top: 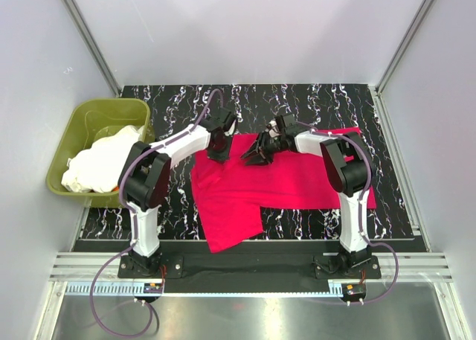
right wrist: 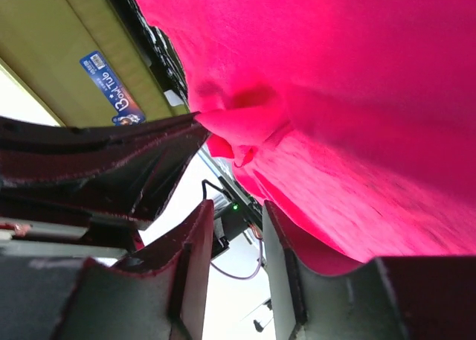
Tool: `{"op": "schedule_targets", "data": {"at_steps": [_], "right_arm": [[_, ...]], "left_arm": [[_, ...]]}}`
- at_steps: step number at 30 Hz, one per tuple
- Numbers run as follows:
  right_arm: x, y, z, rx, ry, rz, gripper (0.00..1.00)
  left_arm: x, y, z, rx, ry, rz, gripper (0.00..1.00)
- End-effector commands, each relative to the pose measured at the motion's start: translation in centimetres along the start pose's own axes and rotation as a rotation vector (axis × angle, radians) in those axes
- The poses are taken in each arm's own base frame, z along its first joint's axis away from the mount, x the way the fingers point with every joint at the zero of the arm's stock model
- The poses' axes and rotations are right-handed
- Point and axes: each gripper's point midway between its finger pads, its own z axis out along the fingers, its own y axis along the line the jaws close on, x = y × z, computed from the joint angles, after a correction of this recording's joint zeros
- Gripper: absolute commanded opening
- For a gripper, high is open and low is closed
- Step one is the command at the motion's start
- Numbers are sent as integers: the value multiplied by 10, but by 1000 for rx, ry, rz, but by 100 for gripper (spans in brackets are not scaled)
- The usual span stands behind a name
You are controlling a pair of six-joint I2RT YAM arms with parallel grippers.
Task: Fold and stack the t-shirts
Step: Fold the tshirt
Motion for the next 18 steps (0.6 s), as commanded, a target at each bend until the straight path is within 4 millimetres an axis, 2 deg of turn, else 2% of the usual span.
{"op": "schedule_targets", "data": {"at_steps": [1,5,11,16,18], "right_arm": [[3,25,7,-56,35,-31,39],[5,22,13,-54,52,-27,35],[4,18,23,-50,69,-37,32],[-2,19,28,-50,64,-65,34],[-4,14,31,-36,67,-71,36]], "left_arm": [[-21,15,-4,-34,-50,-20,0],[-31,23,-3,-27,-66,-49,0],[-38,18,1,4,-67,-49,0],[-39,19,5,0,-58,-49,0],[-40,19,8,-4,-58,-47,0]]}}
